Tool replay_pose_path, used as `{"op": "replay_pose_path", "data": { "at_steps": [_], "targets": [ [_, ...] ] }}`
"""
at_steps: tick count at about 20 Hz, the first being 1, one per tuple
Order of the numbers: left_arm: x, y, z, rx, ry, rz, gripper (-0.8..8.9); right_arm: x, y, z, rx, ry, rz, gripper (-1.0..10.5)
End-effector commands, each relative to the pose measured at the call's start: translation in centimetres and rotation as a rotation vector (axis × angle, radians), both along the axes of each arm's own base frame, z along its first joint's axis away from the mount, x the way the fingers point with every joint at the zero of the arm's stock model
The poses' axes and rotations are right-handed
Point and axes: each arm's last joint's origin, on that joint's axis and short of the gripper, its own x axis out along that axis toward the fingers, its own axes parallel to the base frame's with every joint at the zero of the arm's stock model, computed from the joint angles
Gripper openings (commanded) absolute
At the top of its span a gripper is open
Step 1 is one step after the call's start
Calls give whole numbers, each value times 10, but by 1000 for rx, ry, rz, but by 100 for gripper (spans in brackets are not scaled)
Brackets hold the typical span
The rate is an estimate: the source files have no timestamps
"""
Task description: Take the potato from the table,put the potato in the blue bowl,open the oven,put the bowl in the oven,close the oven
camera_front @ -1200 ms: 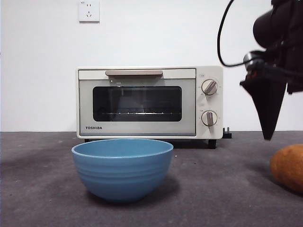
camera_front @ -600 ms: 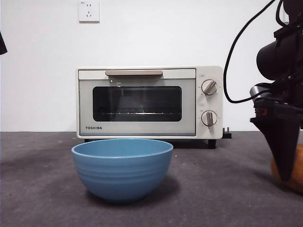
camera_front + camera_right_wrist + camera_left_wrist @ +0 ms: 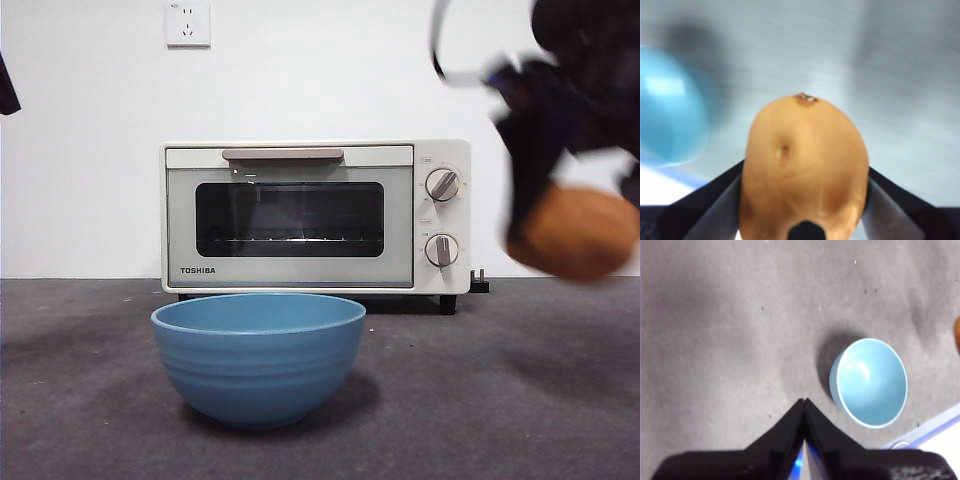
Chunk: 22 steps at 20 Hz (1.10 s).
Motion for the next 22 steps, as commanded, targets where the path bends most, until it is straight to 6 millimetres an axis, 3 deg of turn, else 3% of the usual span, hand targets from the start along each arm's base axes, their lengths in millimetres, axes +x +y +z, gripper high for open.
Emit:
{"op": "replay_pose_path", "data": {
  "at_steps": [1,8,11,18,22],
  "targets": [
    [3,-1,1,3,-23,-11,-4,-1,28,12,27,-15,25,-12],
    [4,-1,0,13,-29,-27,-4,0,141,34,16,-124,281,-12],
    [4,0,0,50,-41,-30,-4,4,173,25,-60,-122,350,-12],
    [2,4,-3,200,-27,22,-4,11,197,-21,-234,-69,391,-12],
    [1,5,-4,207,-24,10,-4,11,199,-27,-258,-57,391,11]
  ]
}}
